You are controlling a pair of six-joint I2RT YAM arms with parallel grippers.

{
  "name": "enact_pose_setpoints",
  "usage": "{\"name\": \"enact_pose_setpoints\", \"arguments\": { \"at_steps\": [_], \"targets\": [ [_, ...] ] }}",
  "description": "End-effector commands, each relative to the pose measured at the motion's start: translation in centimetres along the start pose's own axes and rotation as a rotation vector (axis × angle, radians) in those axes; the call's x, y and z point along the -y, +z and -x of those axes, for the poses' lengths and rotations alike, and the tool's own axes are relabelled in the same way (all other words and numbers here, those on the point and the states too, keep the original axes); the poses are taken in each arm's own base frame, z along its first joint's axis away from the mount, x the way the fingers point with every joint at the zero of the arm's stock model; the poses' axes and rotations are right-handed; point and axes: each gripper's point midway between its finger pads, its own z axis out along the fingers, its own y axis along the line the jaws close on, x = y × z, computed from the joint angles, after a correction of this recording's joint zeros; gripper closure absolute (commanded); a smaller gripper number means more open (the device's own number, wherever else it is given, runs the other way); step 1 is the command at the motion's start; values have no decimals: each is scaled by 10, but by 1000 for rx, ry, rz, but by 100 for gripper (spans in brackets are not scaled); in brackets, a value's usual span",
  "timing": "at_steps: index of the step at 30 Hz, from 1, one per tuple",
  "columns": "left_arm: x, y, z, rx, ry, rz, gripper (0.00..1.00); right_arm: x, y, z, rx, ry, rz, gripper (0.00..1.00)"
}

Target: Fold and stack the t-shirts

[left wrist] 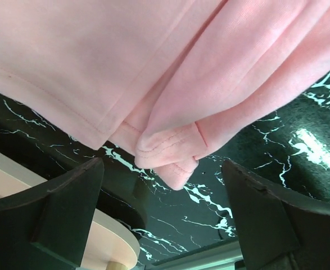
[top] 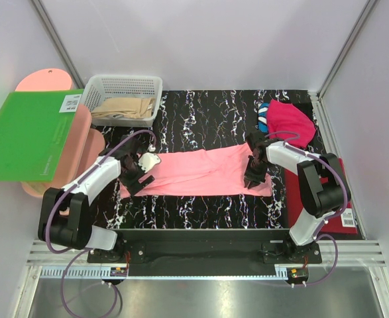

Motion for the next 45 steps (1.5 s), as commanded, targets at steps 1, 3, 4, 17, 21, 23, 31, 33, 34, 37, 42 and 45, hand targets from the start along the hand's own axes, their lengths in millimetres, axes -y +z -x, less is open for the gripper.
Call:
{"name": "enact_pose_setpoints", "arguments": {
  "at_steps": [1, 3, 4, 17, 21, 23, 31, 33, 34, 37, 42, 45],
  "targets": [
    [11, -3, 10, 54, -7, -42, 9, 8, -3, 9, 53, -1, -27, 79],
    [16, 2, 12, 46, -1, -57, 16, 8, -3, 9, 54, -2, -26, 80],
    [16, 3, 12, 43, 0, -59, 19, 8, -4, 9, 57, -1, -26, 80],
    [16, 24, 6, -15, 13, -56, 45, 12, -5, 6, 55, -2, -32, 81],
    [16, 32, 4, -31, 19, -62, 47, 14, -5, 5, 52, -3, -38, 81],
    [11, 35, 2, -50, 19, -42, 46, 13, -5, 5, 55, -4, -37, 81],
    [4, 38, 0, -63, 23, -28, 58, 17, -2, 2, 48, -5, -47, 81],
    [3, 37, -1, -65, 24, -26, 65, 18, -2, 2, 48, -5, -49, 81],
    [2, 36, -1, -66, 23, -26, 66, 18, -1, 1, 43, -3, -51, 81],
    [0, 35, -1, -66, 24, -19, 68, 19, -1, 1, 44, -3, -50, 81],
    [-3, 33, 0, -68, 29, -16, 69, 20, -1, -1, 44, -5, -52, 81],
    [-4, 30, 2, -61, 27, -13, 68, 20, -1, -2, 45, -8, -51, 81]
  ]
}}
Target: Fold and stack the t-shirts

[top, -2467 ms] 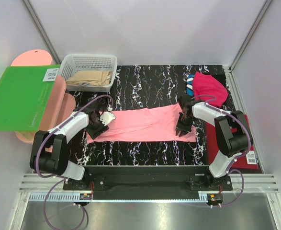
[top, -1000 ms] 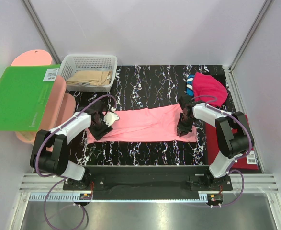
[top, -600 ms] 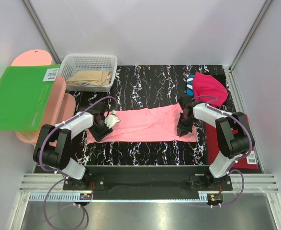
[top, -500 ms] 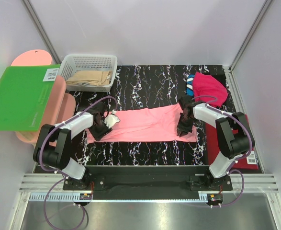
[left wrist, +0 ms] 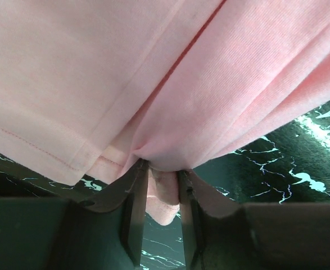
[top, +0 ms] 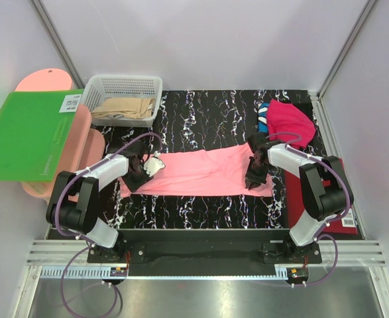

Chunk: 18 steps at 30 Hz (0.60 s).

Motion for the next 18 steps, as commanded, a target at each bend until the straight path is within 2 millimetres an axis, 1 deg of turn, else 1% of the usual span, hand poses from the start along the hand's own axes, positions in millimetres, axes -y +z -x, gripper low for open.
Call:
{"name": "enact_pose_setpoints", "arguments": {
  "at_steps": [1, 3, 4, 6, 8, 11, 14, 15, 18],
  "targets": [
    [-13, -7, 5, 8, 2, 34, 66, 16, 0, 0, 19, -6, -55, 81],
    [-12, -8, 5, 7, 0, 33, 59, 16, 0, 0, 19, -4, -57, 82],
    [-13, -8, 4, 4, -1, 35, 53, 16, 0, 0, 18, -4, -54, 82],
    [-12, -8, 3, 0, -3, 33, 46, 16, 0, 0, 20, -4, -53, 82],
    [-13, -9, 5, 4, -3, 35, 43, 16, -1, 0, 22, -4, -51, 82],
    [-12, -9, 5, 6, -4, 30, 45, 17, -1, -1, 21, -6, -56, 82],
    [-12, -9, 6, 5, -4, 24, 52, 17, -1, -1, 20, -6, -57, 82],
    [-12, -9, 6, 4, -4, 23, 57, 18, 0, -2, 20, -6, -59, 82],
    [-13, -10, 6, 3, 2, 24, 62, 19, 0, -2, 20, -4, -61, 82]
  ]
}}
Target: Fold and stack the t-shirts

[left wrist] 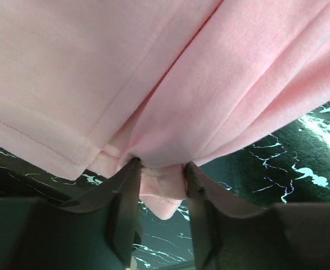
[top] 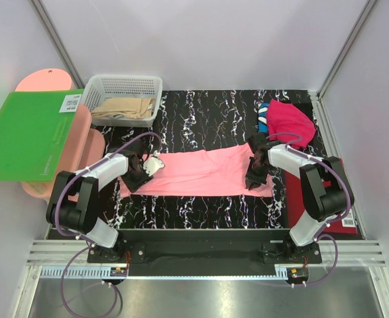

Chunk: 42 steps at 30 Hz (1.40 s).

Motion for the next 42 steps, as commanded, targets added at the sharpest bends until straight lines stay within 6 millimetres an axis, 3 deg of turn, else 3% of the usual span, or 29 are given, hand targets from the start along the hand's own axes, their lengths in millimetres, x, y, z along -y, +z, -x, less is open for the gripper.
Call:
{"name": "enact_pose_setpoints", "arguments": {
  "at_steps": [1, 12, 18, 27, 42],
  "targets": [
    [-13, -8, 9, 19, 3, 28, 63, 19, 0, -1, 18, -6, -65, 82],
    [-17, -14, 11, 23, 0, 33, 62, 20, 3, -4, 11, -6, -66, 82],
    [-18, -16, 10, 24, -5, 37, 48, 20, 2, -4, 10, -9, -63, 83],
    [-19, -18, 11, 27, -5, 33, 59, 20, 3, -5, 12, -9, -62, 83],
    [-23, -23, 15, 35, -14, 27, 57, 20, 4, -6, 10, -10, -60, 85]
  ]
}}
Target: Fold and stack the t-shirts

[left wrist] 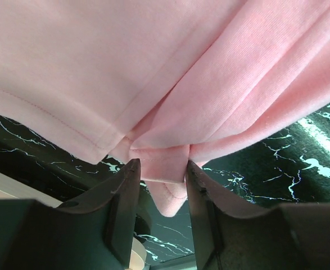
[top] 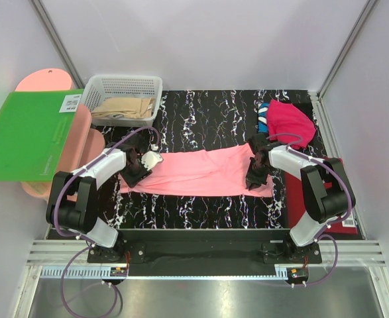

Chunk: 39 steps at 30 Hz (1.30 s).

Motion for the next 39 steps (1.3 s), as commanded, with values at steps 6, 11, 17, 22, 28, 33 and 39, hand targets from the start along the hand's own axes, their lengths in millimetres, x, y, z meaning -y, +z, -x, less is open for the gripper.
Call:
{"name": "enact_pose_setpoints", "arguments": {
  "at_steps": [6, 11, 17, 22, 28, 33, 39],
  "targets": [
    [-5, -6, 6, 22, 1, 4, 45, 19, 4, -4, -1, -10, -66, 86],
    [-4, -6, 6, 25, 3, 3, 44, 19, 4, -4, -1, -10, -66, 87],
    [-7, -9, 10, 36, 0, 6, 54, 19, 4, -5, 1, -8, -65, 87],
    [-7, -9, 10, 35, 0, 4, 57, 19, 4, -5, 0, -8, -64, 87],
    [-4, -6, 7, 27, -8, -10, 58, 19, 3, -4, 4, -8, -67, 88],
    [6, -1, 7, 35, -20, -54, 63, 18, 3, -3, 5, -7, -66, 88],
    [9, 1, 5, 32, -18, -66, 69, 17, 1, -2, 8, -10, -63, 89]
  ]
}}
